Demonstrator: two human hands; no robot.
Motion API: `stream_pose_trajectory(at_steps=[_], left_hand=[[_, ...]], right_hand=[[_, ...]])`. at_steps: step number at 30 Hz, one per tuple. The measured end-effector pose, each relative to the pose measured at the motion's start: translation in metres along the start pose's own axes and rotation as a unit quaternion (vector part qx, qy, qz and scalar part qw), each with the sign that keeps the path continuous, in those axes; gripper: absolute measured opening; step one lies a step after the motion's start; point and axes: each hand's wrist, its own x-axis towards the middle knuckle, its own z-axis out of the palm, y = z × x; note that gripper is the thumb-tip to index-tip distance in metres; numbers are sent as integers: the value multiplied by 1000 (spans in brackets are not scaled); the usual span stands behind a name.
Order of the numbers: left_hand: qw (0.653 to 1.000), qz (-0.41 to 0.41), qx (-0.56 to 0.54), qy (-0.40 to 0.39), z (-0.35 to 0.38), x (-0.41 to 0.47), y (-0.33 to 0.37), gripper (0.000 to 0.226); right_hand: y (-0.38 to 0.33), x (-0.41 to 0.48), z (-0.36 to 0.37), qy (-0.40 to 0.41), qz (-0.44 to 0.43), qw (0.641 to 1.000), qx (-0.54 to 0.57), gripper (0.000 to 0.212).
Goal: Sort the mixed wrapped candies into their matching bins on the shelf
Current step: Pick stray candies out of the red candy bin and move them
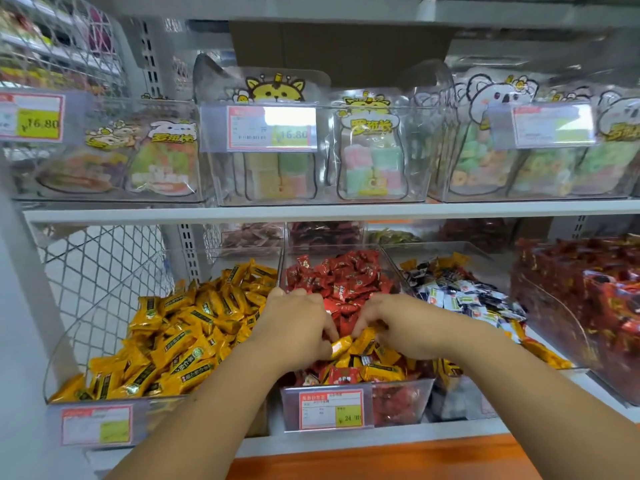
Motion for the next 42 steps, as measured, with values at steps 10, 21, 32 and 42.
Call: stream_pose_trajectory(at_steps=[10,21,32,42], left_hand=[[999,-1,43,1,4,5,5,38],[936,10,-315,156,-3,-11,-25,22],[894,-163,-383,168,-11,-61,-95,21],[903,-202,-351,142,10,-80,-129,20]], right_hand=[[-4,-4,11,-89,2,995,-35,48],[6,-5,8,-5,-1,997,80,28],[-12,-5,3,-122,66,976,166,26],[-6,-3,-18,36,38,990,132,24]])
